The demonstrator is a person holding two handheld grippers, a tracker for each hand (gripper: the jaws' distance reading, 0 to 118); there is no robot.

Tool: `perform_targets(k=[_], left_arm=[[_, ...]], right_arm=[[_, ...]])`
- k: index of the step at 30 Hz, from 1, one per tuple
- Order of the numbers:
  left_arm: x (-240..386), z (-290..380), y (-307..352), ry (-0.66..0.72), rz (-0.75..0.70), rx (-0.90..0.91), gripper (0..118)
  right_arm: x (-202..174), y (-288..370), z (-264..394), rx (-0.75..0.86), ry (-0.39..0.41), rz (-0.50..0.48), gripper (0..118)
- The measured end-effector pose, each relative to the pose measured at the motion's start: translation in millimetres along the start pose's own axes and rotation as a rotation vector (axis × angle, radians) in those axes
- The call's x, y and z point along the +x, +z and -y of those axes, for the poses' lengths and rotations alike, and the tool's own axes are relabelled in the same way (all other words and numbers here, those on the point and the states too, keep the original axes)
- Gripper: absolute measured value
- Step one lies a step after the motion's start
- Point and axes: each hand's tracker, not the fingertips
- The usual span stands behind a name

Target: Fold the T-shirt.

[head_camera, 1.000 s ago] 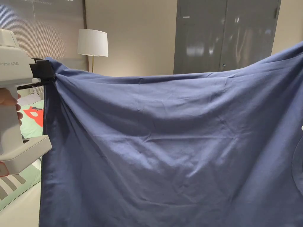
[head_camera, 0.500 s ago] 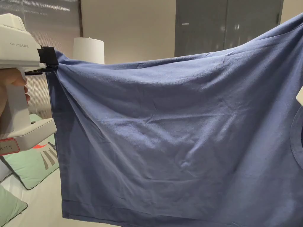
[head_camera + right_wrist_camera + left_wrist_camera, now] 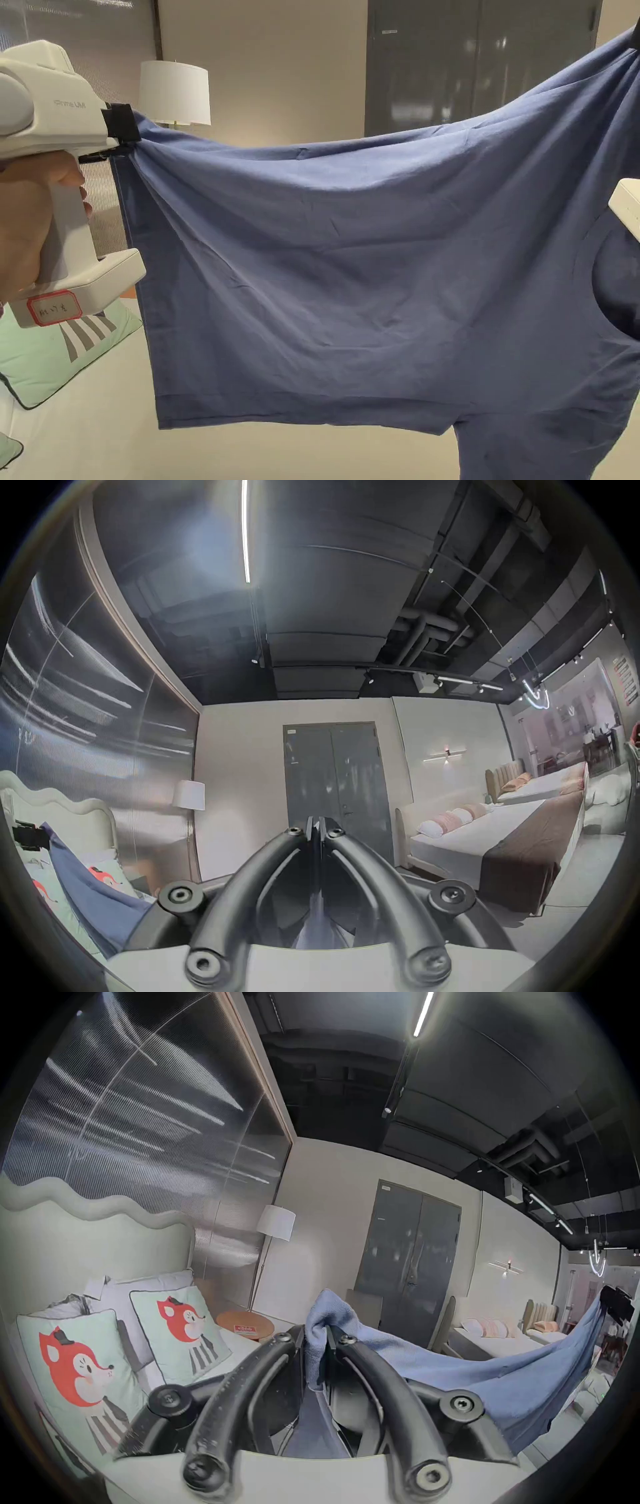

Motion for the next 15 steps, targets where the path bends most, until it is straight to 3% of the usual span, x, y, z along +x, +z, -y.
perform_targets(k=[7,15], left_arm=[[-4,46,2,0.002,-0.011,-0.082,7],[-10,98,38,-0.005,-0.014,-0.186,7]], right_arm=[[8,3,44,-0.097,0.01,0.005,3],[30,56,90,-0.208,-0.002,0.002,3]])
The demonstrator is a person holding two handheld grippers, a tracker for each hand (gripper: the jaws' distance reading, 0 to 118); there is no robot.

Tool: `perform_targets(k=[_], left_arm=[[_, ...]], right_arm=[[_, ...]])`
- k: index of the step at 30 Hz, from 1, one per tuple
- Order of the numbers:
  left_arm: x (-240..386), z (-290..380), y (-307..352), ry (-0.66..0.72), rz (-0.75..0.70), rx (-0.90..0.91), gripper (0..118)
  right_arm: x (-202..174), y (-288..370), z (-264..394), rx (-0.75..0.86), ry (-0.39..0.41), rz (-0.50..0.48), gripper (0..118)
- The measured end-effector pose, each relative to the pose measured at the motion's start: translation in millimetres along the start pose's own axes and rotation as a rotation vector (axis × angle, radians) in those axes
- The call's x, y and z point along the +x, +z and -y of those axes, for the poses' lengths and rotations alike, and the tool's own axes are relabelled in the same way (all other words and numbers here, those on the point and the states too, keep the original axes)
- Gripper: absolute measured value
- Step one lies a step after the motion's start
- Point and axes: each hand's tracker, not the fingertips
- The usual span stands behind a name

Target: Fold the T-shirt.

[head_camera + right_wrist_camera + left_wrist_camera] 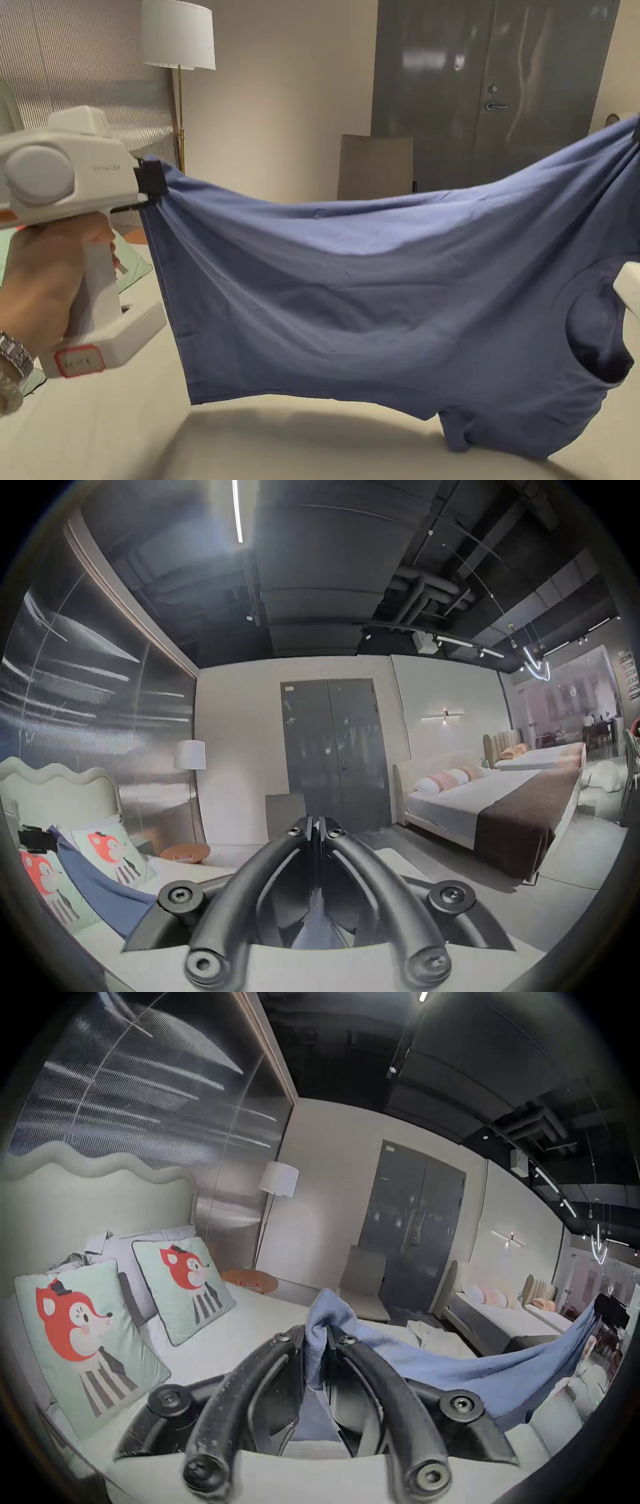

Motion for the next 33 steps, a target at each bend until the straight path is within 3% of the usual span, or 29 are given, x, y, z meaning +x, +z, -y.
perform_targets(k=[10,21,26,30,33], left_arm=[[-14,81,88,-0.019,0.003,-0.136,7],[-46,186,212,-0.076,0.014,-0.279,7],[-65,230,267,-0.122,-0.002,-0.339,7],[-84,266,302,-0.145,-0.025,-0.414,7],[-98,295,320,-0.144,-0.053,-0.497,7]], right_arm=[[35,118,63,-0.158,0.006,0.012,3],[64,285,135,-0.319,0.003,-0.04,3],[75,351,157,-0.387,0.019,-0.055,3],[80,393,180,-0.453,0.102,-0.04,3],[86,417,200,-0.532,0.086,-0.036,3]])
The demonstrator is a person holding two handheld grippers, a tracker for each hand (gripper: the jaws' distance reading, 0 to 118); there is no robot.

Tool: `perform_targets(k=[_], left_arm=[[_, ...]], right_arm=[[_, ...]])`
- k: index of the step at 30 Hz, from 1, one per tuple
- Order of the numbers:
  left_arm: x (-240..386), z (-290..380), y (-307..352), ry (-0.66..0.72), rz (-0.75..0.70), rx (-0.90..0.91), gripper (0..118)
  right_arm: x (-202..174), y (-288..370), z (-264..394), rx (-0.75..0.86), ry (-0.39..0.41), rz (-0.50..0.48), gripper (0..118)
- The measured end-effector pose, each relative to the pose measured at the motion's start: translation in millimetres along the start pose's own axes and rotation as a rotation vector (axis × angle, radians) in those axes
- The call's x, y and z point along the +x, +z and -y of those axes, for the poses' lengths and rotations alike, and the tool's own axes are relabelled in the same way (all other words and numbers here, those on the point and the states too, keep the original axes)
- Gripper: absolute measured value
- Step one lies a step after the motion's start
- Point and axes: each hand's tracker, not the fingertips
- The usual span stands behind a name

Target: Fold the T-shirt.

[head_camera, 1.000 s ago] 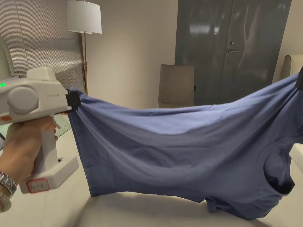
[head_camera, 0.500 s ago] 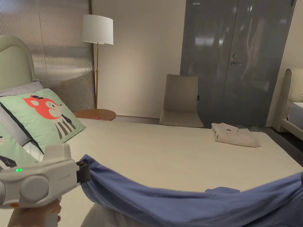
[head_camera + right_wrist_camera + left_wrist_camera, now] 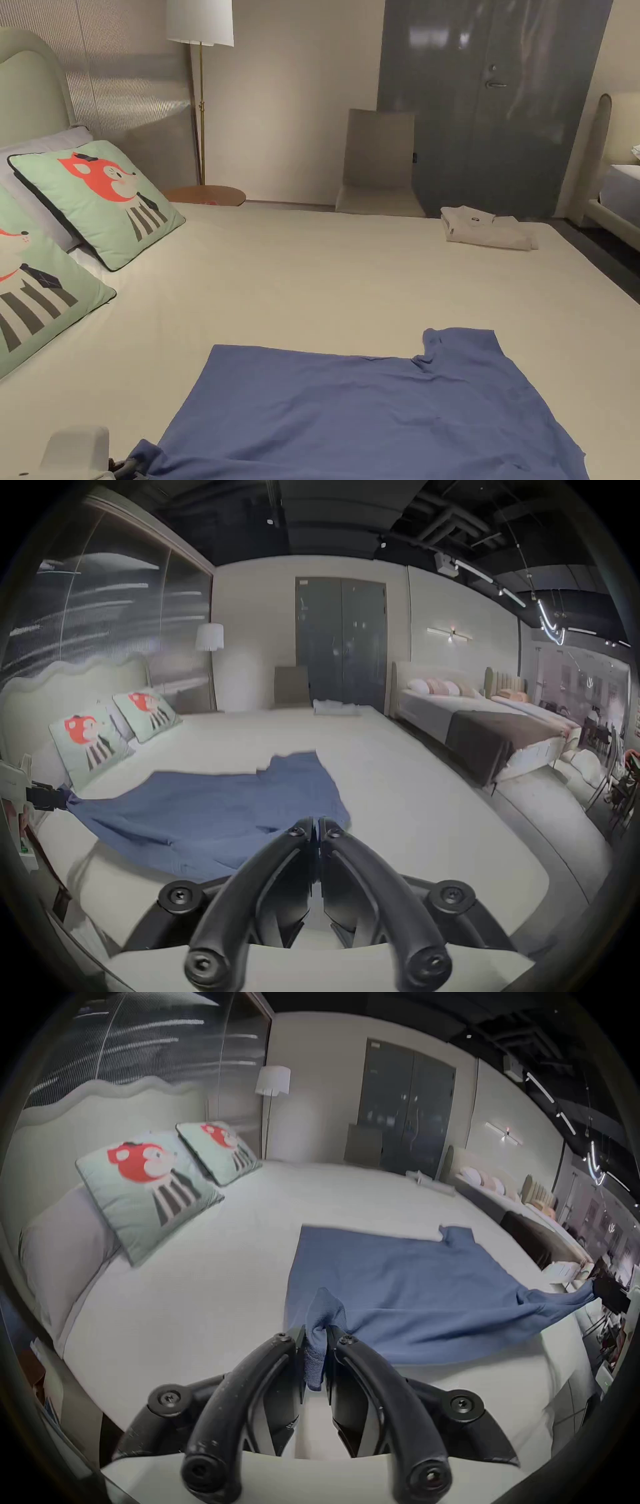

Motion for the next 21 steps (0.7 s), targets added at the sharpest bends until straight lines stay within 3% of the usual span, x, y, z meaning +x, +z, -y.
perform_targets(k=[13,21], left_arm=[[-23,73,-36,-0.011,-0.023,-0.254,7],[-27,78,-43,-0.023,-0.029,-0.275,7]], right_arm=[[17,-32,80,-0.415,0.035,0.061,3],[26,-47,98,-0.462,0.032,0.082,4]])
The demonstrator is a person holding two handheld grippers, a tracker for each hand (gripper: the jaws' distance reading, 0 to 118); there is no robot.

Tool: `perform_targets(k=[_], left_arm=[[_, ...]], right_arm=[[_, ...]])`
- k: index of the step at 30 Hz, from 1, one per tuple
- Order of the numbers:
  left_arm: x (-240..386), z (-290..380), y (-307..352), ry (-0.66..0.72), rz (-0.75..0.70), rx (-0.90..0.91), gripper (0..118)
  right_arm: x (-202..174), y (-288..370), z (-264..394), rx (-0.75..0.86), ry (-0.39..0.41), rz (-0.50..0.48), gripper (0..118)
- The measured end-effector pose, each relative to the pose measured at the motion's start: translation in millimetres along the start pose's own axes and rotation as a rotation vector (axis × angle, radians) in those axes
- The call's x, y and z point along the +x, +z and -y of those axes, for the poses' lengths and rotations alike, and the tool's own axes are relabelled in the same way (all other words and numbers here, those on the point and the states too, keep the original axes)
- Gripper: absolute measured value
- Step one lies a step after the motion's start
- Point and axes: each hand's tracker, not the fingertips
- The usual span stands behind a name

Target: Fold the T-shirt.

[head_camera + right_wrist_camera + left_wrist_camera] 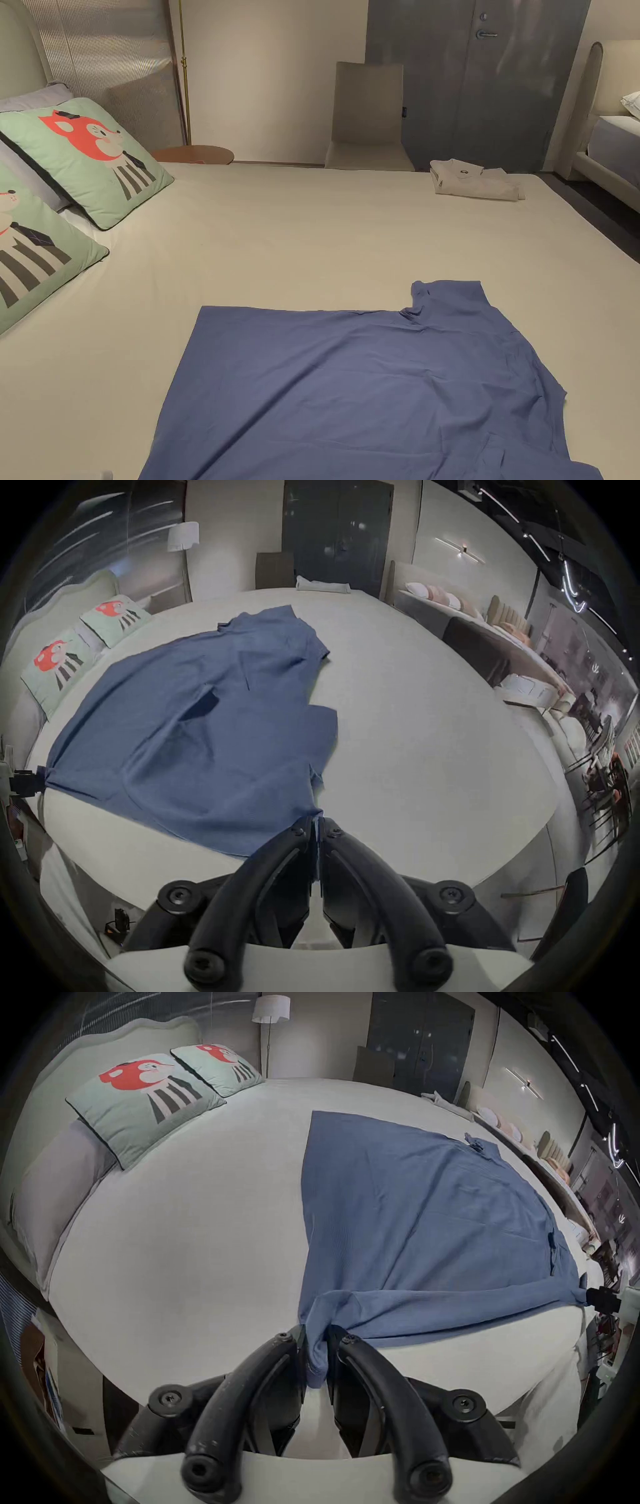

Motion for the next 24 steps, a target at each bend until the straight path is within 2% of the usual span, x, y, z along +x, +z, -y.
perform_targets(k=[2,3,4,5,6,7,8,11,13,16,17,20,21,22,24], left_arm=[[-1,1,2,0.005,0.004,0.007,10],[-1,1,4,0.01,0.006,0.012,27],[0,2,7,0.012,0.0,0.016,46],[0,2,10,0.01,-0.021,0.03,65],[-1,3,14,0.015,-0.032,0.054,81],[-2,2,20,0.032,-0.03,0.104,85],[-2,1,28,0.046,-0.026,0.139,86],[0,-4,52,0.087,-0.033,0.294,93],[3,-8,66,0.113,-0.025,0.377,92],[11,-16,83,0.149,0.003,0.458,78],[14,-17,88,0.15,0.014,0.481,78],[24,-22,92,0.142,-0.002,0.504,4],[27,-21,93,0.14,0.003,0.51,0],[29,-21,93,0.128,0.013,0.514,0],[31,-22,90,0.122,0.025,0.501,0]], right_arm=[[-1,-3,3,-0.004,0.004,0.006,4],[-2,-3,3,-0.003,0.002,0.009,6],[-2,-2,4,0.001,-0.002,0.01,17],[-5,2,3,0.02,-0.003,0.016,40],[-6,5,3,0.054,-0.001,0.039,81],[-7,9,2,0.096,0.007,0.056,102],[-8,14,1,0.138,0.002,0.063,110],[-16,38,-10,0.306,-0.004,0.061,109],[-22,52,-18,0.392,-0.021,0.081,109],[-31,68,-26,0.493,-0.061,0.066,99],[-35,72,-29,0.513,-0.077,0.063,99],[-43,79,-34,0.533,-0.096,0.048,37],[-44,76,-35,0.536,-0.103,0.048,12],[-45,76,-35,0.544,-0.113,0.042,2],[-47,76,-37,0.531,-0.104,0.008,1]])
